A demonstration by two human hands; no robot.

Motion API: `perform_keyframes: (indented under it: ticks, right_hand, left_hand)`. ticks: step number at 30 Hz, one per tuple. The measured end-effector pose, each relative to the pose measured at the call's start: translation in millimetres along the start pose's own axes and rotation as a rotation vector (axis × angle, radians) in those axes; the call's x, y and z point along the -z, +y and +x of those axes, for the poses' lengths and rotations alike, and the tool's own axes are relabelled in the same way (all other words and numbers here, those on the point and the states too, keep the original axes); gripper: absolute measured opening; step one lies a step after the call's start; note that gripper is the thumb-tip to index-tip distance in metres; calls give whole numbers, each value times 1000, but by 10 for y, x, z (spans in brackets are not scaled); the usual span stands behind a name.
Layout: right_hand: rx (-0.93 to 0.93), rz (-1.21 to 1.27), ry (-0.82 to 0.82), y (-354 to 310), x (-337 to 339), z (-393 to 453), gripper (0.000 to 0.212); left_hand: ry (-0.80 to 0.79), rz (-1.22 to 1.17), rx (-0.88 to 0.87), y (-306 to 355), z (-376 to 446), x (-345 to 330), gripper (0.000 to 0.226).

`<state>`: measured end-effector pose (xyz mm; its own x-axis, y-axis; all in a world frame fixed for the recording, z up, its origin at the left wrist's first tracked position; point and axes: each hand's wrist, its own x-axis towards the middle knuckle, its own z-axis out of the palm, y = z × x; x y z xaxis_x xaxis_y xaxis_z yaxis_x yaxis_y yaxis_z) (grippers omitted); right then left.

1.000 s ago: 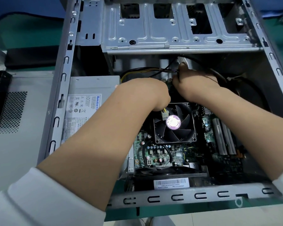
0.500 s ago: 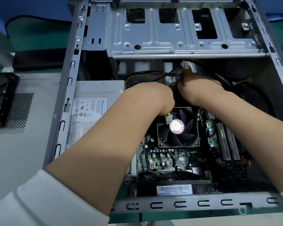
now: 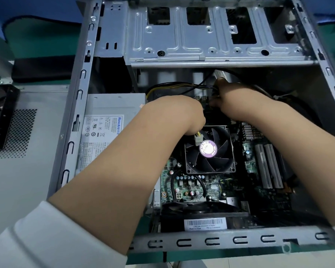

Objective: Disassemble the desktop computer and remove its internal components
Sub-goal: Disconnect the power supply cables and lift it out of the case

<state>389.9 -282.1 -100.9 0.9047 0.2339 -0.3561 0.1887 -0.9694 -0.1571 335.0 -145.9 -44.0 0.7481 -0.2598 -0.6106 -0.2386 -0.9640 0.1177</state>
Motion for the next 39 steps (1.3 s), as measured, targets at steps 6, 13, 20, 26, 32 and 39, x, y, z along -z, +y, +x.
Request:
perform_keyframes:
  ticks: [6,13,20,26,32,39]
  right_hand:
    - [-12,-4,40,40,22,-29,30]
    - [-12,-24,19,2,33,-2,24]
    - [-13,-10,25,7,38,-14,34]
    - [26,-64,47,60,15,28,20]
    - [-10,-4,84,19,-60,5,40]
    - [3,-2,154,38,-103,7,35]
  left_hand:
    - [5,-3,12,0,5,3,33]
    - [17,-22,14,0,33,-11,32]
    - [34,-22,8,-12,62,-27,33]
    - [21,-35,3,-17,94,-24,33]
    - [-2,-46,18,-16,104,-24,34]
    - [27,-63,14,-36,87,-36,28]
